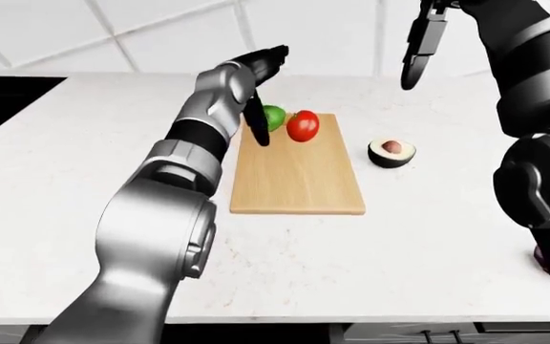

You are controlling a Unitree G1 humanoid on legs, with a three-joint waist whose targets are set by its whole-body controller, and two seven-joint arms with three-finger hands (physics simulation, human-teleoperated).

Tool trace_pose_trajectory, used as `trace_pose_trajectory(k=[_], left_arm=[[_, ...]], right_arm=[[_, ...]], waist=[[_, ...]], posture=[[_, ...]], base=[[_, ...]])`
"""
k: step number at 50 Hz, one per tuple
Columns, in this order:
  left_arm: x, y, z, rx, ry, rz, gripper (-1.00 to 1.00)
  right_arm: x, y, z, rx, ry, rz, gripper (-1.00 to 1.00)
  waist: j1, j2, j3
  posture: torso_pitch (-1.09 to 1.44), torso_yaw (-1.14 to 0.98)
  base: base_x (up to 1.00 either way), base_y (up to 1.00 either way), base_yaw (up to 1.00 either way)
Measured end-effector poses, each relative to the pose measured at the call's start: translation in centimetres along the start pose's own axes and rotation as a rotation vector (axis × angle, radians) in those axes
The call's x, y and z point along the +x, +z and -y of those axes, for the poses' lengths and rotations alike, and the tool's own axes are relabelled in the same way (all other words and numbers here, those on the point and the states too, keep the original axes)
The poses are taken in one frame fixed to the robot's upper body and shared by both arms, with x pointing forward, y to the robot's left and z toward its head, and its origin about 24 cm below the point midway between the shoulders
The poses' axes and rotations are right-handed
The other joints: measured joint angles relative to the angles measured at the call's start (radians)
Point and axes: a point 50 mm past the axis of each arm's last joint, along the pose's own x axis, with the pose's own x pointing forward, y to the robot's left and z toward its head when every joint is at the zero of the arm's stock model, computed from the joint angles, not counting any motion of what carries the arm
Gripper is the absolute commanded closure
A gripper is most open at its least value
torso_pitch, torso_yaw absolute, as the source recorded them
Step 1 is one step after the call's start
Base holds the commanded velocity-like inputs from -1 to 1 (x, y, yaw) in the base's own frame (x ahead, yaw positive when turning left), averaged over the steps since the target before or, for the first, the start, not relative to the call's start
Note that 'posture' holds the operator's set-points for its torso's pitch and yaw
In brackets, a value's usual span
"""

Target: Place the avocado, onion, tomato and bell pepper on the cutting board.

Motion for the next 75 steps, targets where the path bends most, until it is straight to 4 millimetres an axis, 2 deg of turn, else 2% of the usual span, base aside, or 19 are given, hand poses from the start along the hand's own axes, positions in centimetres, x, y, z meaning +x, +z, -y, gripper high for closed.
trace_pose_trajectory(k=[11,18,27,32,35,40,43,49,55,59,67,68,71,75], left_arm=[[-1.3,2.2,-4.4,0.028,0.031,0.1,-1.0],[-2.0,2.7,-6.2,0.047,0.059,0.143,-1.0],[-3.2,1.3,-8.6,0.061,0.077,0.119,-1.0],[-4.7,-0.8,-11.2,-0.034,0.149,0.094,-1.0],[-5.4,-1.7,-12.1,-0.078,0.186,0.091,-1.0],[-5.9,-2.2,-12.7,-0.089,0.215,0.119,-1.0],[-6.1,-2.9,-12.9,-0.032,0.217,0.064,-1.0],[-6.2,-3.9,-13.0,-0.046,0.217,0.012,-1.0],[-6.8,-4.2,-13.7,-0.04,0.248,-0.005,-1.0],[-7.1,-4.5,-14.2,-0.04,0.261,-0.017,-1.0],[-7.3,-4.9,-14.2,-0.026,0.261,-0.038,-1.0],[-7.3,-5.0,-14.3,-0.027,0.259,-0.041,-1.0],[-7.2,-5.3,-14.0,-0.038,0.246,-0.055,-1.0],[-7.5,-5.2,-14.5,-0.041,0.264,-0.051,-1.0]], right_arm=[[0.0,-0.3,-0.2,0.035,0.01,0.006,-1.0],[-0.3,-0.3,0.1,0.162,0.01,0.071,-1.0],[-1.3,-0.2,1.4,0.355,0.008,0.186,-1.0],[-1.7,-1.9,1.0,0.536,0.002,0.209,-1.0],[-1.8,-3.0,0.5,0.598,-0.006,0.194,-1.0],[-1.7,-3.2,0.2,0.663,-0.004,0.209,-1.0],[-1.8,-3.0,0.5,0.671,-0.041,0.247,-1.0],[-1.9,-2.3,1.4,0.648,-0.169,0.312,-1.0],[-1.7,-2.9,0.9,0.627,-0.138,0.242,-1.0],[-1.6,-2.7,0.5,0.592,-0.095,0.278,-1.0],[-1.8,-2.1,1.1,0.577,-0.113,0.314,-1.0],[-1.9,-2.1,1.2,0.576,-0.115,0.312,-1.0],[-1.8,-2.1,1.2,0.588,-0.107,0.302,-1.0],[-2.0,-1.9,1.6,0.592,-0.113,0.305,-1.0]], waist=[[0.002,0.0,0.006],[0.001,0.001,0.006],[-0.002,0.001,0.013],[-0.001,0.002,0.011],[0.001,0.002,0.008],[0.0,0.006,0.01],[0.0,0.01,0.01],[-0.003,0.014,0.011],[-0.003,0.009,0.008],[-0.004,0.012,0.01],[-0.006,0.016,0.01],[-0.006,0.016,0.008],[0.0,0.027,-0.015],[0.001,0.031,-0.024]], posture=[[0.0,0.0],[0.0,0.0],[0.0,0.0],[0.0,0.0],[0.0,0.0],[0.0,0.0],[0.0,0.0],[0.0,0.0],[0.0,0.0],[0.0,0.0],[0.0,0.0],[0.0,0.0],[0.0,0.0],[0.0,0.0]], base=[[0.0,0.0,0.0],[0.0,0.0,0.0],[0.0,0.0,0.0],[0.0,0.0,0.0],[0.0,0.0,0.0],[0.0,0.0,0.0],[0.0,0.0,0.0],[0.0,0.0,0.0],[0.0,0.0,0.0],[0.0,0.0,0.0],[-0.01,0.0,0.0],[-0.1,0.0,0.0],[-0.12,0.0,0.0],[-0.12,0.0,0.0]])
